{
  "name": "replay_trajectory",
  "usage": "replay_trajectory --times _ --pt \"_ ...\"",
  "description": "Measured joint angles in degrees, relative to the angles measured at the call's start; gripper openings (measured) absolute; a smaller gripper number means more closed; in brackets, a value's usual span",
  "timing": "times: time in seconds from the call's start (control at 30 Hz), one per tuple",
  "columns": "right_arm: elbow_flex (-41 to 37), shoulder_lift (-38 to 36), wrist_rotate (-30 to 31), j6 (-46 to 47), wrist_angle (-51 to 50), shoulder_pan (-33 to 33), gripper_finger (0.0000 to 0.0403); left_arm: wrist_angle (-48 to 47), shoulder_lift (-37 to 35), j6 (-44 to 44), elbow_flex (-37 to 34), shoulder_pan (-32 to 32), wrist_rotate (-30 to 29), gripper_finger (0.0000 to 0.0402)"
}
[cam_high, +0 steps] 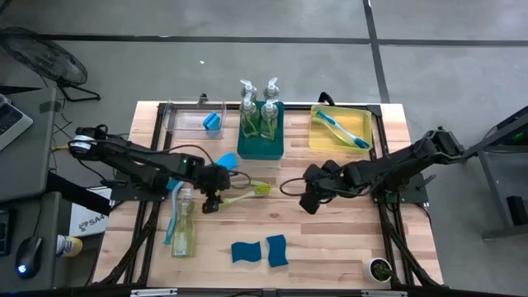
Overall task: Pick & Place Kitchen Sink Supplies
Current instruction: Put the green dish brush into the yellow bin
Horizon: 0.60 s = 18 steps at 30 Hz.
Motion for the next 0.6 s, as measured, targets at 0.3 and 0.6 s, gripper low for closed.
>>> replay_trajectory --times 0.3,0.6 --pt "-6.2 0.0 -2.6 0.2 1.9 1.9 0.0383 -1.7 0.0 -9.0 -0.1 -9.6 -6.1 0.0236" --pt "-7.8 0.0 -2.5 -0.6 5.1 2.6 0.0383 -2.7 7.1 -15.2 -0.1 -12.6 -9.0 0.0236"
